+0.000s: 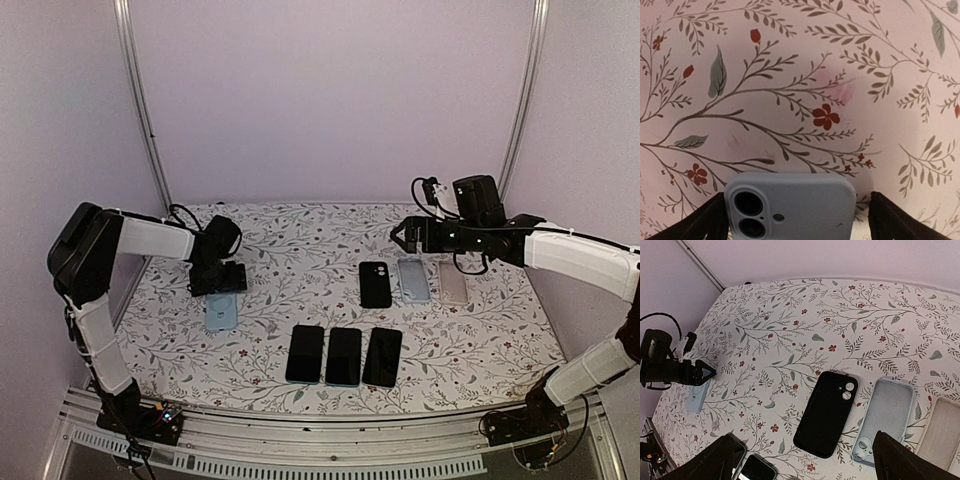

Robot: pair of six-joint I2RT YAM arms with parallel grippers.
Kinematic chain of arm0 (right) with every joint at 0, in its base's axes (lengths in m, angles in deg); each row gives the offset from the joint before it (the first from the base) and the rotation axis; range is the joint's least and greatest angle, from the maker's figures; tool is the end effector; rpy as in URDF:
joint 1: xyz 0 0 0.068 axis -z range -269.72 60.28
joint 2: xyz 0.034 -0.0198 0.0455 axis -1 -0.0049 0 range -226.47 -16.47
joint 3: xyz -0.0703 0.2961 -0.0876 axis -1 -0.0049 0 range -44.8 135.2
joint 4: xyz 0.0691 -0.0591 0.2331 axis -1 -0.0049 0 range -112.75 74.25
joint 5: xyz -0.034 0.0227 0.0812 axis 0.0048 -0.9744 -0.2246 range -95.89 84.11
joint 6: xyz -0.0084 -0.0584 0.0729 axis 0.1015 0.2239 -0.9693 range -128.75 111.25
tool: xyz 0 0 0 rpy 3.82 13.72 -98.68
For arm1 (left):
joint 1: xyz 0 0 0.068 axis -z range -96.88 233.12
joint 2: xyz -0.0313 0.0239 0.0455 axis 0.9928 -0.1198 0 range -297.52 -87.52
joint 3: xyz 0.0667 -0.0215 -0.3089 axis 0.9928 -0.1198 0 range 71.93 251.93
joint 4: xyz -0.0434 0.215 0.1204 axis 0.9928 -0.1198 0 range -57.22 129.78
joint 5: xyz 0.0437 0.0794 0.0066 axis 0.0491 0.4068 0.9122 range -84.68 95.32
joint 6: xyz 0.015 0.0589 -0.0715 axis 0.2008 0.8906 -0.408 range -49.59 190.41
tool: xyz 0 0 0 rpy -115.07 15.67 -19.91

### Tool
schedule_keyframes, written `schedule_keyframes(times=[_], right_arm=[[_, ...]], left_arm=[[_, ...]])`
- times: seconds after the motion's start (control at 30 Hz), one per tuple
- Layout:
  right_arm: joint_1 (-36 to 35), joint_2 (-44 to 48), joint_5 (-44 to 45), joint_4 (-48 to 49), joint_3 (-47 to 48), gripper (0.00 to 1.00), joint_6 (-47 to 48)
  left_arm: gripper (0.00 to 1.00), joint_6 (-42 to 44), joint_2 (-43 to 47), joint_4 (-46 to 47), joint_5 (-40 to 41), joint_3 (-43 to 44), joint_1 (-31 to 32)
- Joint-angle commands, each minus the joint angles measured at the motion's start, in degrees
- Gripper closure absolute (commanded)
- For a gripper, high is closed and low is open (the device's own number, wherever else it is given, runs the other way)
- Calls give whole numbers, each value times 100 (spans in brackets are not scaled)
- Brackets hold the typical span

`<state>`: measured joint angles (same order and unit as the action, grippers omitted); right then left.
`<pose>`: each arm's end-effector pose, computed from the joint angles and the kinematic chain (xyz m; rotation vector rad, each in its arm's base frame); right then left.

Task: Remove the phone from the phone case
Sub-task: Move the phone with the phone case to the bottom right corner of the phone case, then pick up the phone with the phone case from the center of the board.

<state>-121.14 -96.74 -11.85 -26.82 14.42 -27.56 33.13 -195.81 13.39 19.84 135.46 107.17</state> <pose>0.2861 0.1851 0.3064 -0.3035 2.1721 0.6178 0.3511 -0.1333 0.1381 -0.3719 2.7058 0.0680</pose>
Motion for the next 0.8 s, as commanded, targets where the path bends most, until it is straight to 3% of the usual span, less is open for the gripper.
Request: schedule_keyframes(times=[0.0,0.23,0.53,0.63,0.77], right_arm=[[39,45,-119,94,-69,1,-101],[37,62,-214,122,-93,1,-155],[39,13,-365,252,-131,2,-259],[39,-9,-399,256,-124,2,-271],[31,9,-473,260,-137,2,-285]], left_arm=[[5,368,-245,-447,-388,-321,79],[15,351,-65,-401,-691,-585,-90],[12,286,134,-283,-889,-930,-160],[18,297,32,-217,-933,-907,-158],[40,286,-43,-141,-1062,-807,-160]])
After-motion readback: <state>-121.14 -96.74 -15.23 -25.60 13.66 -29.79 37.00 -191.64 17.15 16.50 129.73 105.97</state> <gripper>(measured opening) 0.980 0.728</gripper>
